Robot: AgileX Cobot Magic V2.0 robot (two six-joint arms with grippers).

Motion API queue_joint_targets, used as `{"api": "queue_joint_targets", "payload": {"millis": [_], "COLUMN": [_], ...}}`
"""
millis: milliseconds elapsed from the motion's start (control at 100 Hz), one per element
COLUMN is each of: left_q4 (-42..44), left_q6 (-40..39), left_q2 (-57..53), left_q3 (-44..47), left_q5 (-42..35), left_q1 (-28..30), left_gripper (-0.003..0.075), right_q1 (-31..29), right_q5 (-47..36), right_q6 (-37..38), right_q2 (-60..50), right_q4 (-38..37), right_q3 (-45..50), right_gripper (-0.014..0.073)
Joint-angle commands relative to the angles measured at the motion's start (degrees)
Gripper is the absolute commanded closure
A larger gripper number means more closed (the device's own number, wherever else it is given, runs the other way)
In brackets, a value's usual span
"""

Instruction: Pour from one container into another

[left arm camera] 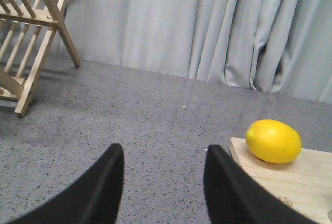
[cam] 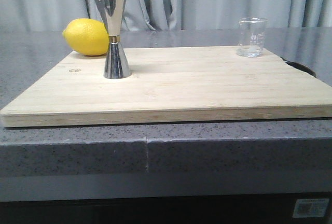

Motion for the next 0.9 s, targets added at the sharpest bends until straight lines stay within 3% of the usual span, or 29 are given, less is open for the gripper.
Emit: {"api": "queue_joint_targets", "payload": {"millis": [0,180,300,890], "left_q4": [-1.76,-1.76,-1.76,-1.76], "left_q6": [-0.15,1.84,2.93,3.04], "left_q2": [0.11,0.11,0.11,0.11], "left_q3": [-1.59,-1.59,-1.59,-1.56], "left_q5": [1.55,3.15,3.26,3.16], "left_q1": [0.13,0.13,0.13,0.13], "left_gripper": [0.0507,0.0677,0.0738,0.0739], "right_q1": [-0.29,-0.29,-0.29,-0.29], "right_q5": [-1.24,-4.29,-5.50,-9.95], "right_q6": [-0.16,-0.16,-0.16,-0.16], "right_q2": [0.34,0.34,0.34,0.34], "right_q4": [-0.09,-0.60,-3.19,-3.36], "right_q3": [-1.54,-1.54,-1.54,-1.33], "right_gripper": [0.0354,0.0570,0.0657,0.0659]}}
